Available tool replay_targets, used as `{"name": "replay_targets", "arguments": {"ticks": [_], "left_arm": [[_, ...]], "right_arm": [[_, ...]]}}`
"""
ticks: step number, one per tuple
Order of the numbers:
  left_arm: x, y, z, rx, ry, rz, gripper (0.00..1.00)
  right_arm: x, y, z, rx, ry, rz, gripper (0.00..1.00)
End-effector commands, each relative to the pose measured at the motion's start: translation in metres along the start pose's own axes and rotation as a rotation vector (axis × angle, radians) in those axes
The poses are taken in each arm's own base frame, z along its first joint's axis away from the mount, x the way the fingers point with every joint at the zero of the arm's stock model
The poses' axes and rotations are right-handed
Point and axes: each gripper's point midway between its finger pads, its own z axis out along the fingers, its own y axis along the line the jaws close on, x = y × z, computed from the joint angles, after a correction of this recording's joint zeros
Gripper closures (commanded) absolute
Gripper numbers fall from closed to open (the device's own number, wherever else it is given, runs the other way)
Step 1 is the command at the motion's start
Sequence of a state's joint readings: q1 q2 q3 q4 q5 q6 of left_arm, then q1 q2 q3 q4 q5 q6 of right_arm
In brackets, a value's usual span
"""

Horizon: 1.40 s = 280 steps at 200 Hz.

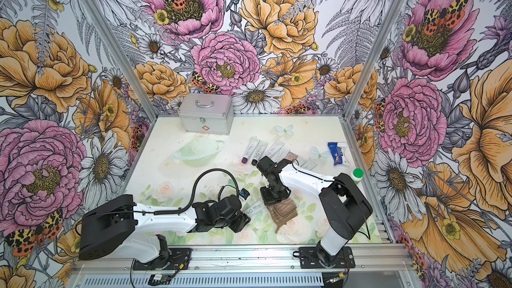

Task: Wipe the surface of the toothpaste tube
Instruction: Wipe the dirt from the toothpaste tube.

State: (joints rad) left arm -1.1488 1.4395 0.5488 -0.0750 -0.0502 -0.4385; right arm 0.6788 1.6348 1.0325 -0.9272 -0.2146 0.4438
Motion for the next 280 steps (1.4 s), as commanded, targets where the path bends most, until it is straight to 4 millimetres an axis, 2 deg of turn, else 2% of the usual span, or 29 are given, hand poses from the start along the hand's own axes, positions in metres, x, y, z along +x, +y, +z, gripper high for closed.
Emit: {"name": "replay_targets", "arguments": {"ticks": [1, 25, 56, 78, 110, 183, 204, 226, 251, 280], "left_arm": [[0.002, -0.003, -0.002, 0.033, -0.014, -0.009, 0.49], [0.002, -0.002, -0.001, 0.03, -0.018, -0.004, 0.53], [0.001, -0.005, 0.004, 0.041, -0.014, 0.003, 0.66], [0.002, -0.005, 0.006, 0.044, -0.012, 0.003, 0.67], [0.003, -0.006, 0.008, 0.046, -0.01, 0.004, 0.67], [0.004, -0.003, 0.011, 0.031, -0.007, 0.004, 0.69], [0.005, -0.002, 0.011, 0.028, -0.003, 0.004, 0.69], [0.007, -0.001, 0.011, 0.023, 0.002, 0.006, 0.7], [0.01, 0.001, 0.01, 0.019, 0.007, 0.003, 0.71], [0.013, 0.002, 0.008, 0.018, 0.011, 0.0, 0.72]], "right_arm": [[-0.011, 0.007, -0.015, -0.031, -0.048, -0.008, 1.0], [-0.013, 0.011, -0.017, -0.044, -0.05, -0.008, 1.0], [-0.019, 0.024, -0.035, -0.098, -0.085, -0.01, 1.0], [-0.025, 0.034, -0.038, -0.144, -0.083, -0.008, 1.0], [-0.026, 0.043, -0.021, -0.159, -0.042, -0.016, 1.0], [-0.009, 0.038, 0.024, -0.147, 0.041, 0.009, 1.0], [-0.001, 0.028, 0.036, -0.106, 0.065, 0.014, 1.0], [0.002, 0.004, 0.044, -0.027, 0.071, 0.04, 1.0], [-0.001, -0.022, 0.044, 0.025, 0.06, 0.083, 1.0], [-0.006, -0.04, 0.041, 0.042, 0.05, 0.114, 1.0]]}}
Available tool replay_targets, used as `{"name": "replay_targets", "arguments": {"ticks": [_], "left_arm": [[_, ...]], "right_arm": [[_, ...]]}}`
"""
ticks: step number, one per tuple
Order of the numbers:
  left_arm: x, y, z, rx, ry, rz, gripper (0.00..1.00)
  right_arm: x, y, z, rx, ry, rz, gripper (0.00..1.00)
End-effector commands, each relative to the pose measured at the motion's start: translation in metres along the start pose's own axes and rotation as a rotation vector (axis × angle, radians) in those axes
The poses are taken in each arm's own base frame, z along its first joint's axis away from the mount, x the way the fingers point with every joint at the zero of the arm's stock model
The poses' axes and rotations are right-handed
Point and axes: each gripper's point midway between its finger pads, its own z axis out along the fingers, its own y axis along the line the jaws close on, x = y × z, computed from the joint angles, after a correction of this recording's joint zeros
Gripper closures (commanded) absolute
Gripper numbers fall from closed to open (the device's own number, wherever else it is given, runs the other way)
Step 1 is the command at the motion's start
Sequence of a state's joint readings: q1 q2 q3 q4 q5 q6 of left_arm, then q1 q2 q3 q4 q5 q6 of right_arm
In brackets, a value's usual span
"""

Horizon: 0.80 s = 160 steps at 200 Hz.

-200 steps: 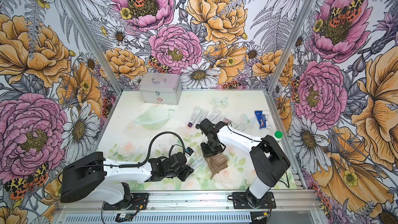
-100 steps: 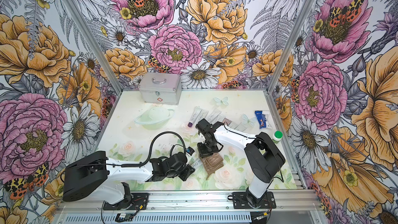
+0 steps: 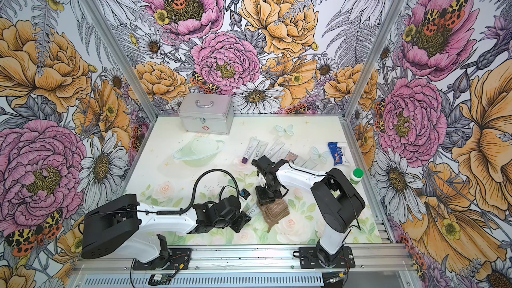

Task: Wipe the surface of the toothpaste tube
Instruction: Wipe the dirt from the toothpaste tube.

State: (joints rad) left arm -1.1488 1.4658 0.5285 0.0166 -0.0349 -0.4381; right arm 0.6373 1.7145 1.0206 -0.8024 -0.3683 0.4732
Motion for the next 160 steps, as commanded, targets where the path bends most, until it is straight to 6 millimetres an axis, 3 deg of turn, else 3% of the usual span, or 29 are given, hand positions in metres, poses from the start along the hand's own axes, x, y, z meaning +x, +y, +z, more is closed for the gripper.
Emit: {"name": "replay_targets", "arguments": {"ticks": [1, 19, 42, 84, 119, 133, 160], "left_arm": [[0.017, 0.008, 0.001, -0.017, 0.043, 0.001, 0.72], [0.017, 0.009, 0.001, -0.02, 0.043, -0.001, 0.71], [0.017, 0.009, 0.002, -0.023, 0.044, 0.0, 0.72], [0.015, 0.007, 0.006, -0.027, 0.05, 0.005, 0.72], [0.015, 0.007, 0.007, -0.026, 0.052, 0.008, 0.72], [0.015, 0.007, 0.007, -0.028, 0.052, 0.009, 0.72], [0.015, 0.007, 0.007, -0.029, 0.054, 0.007, 0.72]], "right_arm": [[0.006, -0.06, 0.014, 0.199, 0.022, 0.059, 1.0], [0.003, -0.067, 0.013, 0.205, 0.021, 0.07, 1.0], [0.001, -0.06, 0.015, 0.183, 0.027, 0.065, 1.0], [0.012, -0.016, 0.015, 0.095, 0.033, 0.005, 1.0], [0.027, 0.006, 0.014, 0.038, 0.042, -0.014, 1.0], [0.029, 0.007, 0.016, 0.035, 0.048, -0.017, 1.0], [0.022, -0.013, 0.022, 0.093, 0.055, -0.001, 1.0]]}}
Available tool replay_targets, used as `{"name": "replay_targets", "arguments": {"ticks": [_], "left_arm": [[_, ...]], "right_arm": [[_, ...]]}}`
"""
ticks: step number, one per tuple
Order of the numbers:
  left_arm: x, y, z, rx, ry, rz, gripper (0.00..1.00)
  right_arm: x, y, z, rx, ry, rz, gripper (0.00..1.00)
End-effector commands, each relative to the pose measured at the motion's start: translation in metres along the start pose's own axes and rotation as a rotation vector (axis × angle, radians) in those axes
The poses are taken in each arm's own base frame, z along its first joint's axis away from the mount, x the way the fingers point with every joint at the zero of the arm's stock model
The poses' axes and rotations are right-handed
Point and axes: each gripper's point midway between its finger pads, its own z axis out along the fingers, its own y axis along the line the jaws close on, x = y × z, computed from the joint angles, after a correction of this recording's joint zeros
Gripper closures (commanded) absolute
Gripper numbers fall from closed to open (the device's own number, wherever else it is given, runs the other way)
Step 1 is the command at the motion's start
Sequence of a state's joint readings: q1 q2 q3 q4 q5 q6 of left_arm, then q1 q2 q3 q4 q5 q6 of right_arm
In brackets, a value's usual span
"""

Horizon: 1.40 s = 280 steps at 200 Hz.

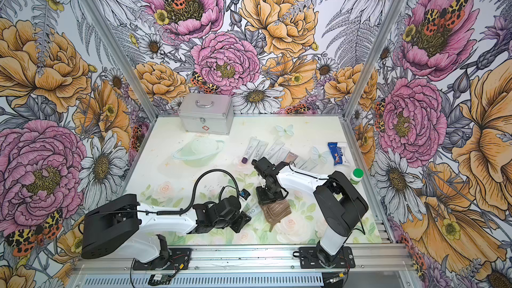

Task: Wipe the surface of the toothpaste tube
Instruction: Wipe the dirt from the toothpaste tube.

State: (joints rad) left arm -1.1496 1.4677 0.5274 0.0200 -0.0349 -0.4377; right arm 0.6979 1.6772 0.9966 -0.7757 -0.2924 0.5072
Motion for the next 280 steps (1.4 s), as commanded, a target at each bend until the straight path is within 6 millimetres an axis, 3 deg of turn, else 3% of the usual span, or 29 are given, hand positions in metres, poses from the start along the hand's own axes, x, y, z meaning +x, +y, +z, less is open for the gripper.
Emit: {"name": "replay_targets", "arguments": {"ticks": [1, 43, 71, 111, 147, 170, 207, 251, 280], "left_arm": [[0.015, 0.007, 0.007, -0.03, 0.054, 0.006, 0.72], [0.019, 0.011, 0.002, -0.037, 0.048, 0.0, 0.72], [0.018, 0.01, 0.004, -0.037, 0.049, 0.002, 0.72], [0.018, 0.01, 0.005, -0.039, 0.051, 0.007, 0.72], [0.017, 0.01, 0.006, -0.04, 0.051, 0.007, 0.72], [0.017, 0.009, 0.006, -0.039, 0.052, 0.008, 0.72], [0.016, 0.008, 0.007, -0.035, 0.056, 0.013, 0.72], [0.018, 0.009, 0.003, -0.04, 0.05, 0.009, 0.73], [0.019, 0.01, 0.002, -0.044, 0.05, 0.006, 0.72]], "right_arm": [[0.019, -0.017, 0.02, 0.038, 0.1, 0.032, 1.0], [-0.001, -0.071, 0.01, 0.195, 0.078, 0.078, 1.0], [-0.011, -0.085, 0.005, 0.216, 0.064, 0.1, 1.0], [-0.014, -0.051, 0.003, 0.136, 0.051, 0.065, 1.0], [-0.002, -0.002, 0.0, 0.018, 0.051, 0.02, 1.0], [0.007, 0.014, 0.001, -0.048, 0.061, 0.015, 1.0], [0.006, -0.02, 0.01, 0.031, 0.075, 0.045, 1.0], [-0.014, -0.074, 0.002, 0.226, 0.066, 0.066, 1.0], [-0.023, -0.082, 0.002, 0.24, 0.063, 0.077, 1.0]]}}
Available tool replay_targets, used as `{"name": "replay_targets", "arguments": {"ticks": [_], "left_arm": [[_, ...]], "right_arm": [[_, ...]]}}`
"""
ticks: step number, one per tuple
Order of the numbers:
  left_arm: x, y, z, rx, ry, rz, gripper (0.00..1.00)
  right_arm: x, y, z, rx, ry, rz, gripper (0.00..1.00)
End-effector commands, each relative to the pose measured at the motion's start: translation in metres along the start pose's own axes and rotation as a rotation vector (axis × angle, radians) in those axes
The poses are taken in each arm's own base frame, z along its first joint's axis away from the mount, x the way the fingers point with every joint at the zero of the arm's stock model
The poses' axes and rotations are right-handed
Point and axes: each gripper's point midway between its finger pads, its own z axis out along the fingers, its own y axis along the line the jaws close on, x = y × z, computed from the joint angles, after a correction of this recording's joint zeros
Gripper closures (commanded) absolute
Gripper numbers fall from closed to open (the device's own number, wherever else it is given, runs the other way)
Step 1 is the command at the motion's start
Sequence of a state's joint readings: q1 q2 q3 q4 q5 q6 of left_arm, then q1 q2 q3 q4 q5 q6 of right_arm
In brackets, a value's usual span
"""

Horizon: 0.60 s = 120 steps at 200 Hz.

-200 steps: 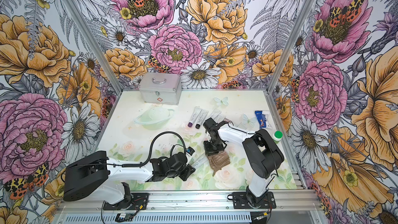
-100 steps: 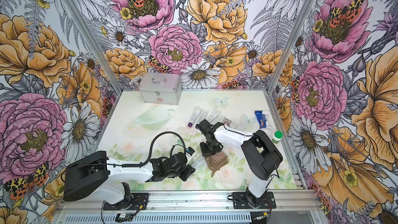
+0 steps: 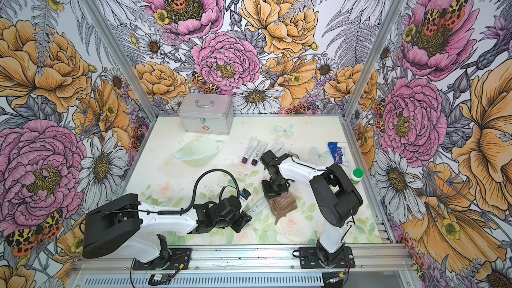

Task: Wipe the surface of the toothpaste tube
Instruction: Wipe the dirt from the toothpaste tube.

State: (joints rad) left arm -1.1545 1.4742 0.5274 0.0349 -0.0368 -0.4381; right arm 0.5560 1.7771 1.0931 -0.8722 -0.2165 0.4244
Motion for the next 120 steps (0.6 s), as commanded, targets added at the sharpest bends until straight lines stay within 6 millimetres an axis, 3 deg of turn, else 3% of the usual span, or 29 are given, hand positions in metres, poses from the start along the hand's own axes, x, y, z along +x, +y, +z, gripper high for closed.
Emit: {"name": "replay_targets", "arguments": {"ticks": [1, 27, 75, 104, 120], "left_arm": [[0.02, 0.012, 0.001, -0.049, 0.057, 0.002, 0.72], [0.02, 0.012, 0.002, -0.051, 0.059, 0.004, 0.73], [0.02, 0.012, 0.003, -0.054, 0.062, 0.006, 0.73], [0.02, 0.013, 0.005, -0.057, 0.064, 0.008, 0.72], [0.02, 0.013, 0.005, -0.058, 0.065, 0.008, 0.72]], "right_arm": [[0.001, -0.03, 0.012, 0.138, 0.034, -0.003, 1.0], [0.0, -0.008, 0.009, 0.081, 0.026, -0.025, 1.0], [0.023, 0.053, 0.005, -0.098, 0.041, -0.081, 1.0], [0.034, 0.066, 0.01, -0.137, 0.063, -0.096, 1.0], [0.035, 0.058, 0.014, -0.104, 0.065, -0.093, 1.0]]}}
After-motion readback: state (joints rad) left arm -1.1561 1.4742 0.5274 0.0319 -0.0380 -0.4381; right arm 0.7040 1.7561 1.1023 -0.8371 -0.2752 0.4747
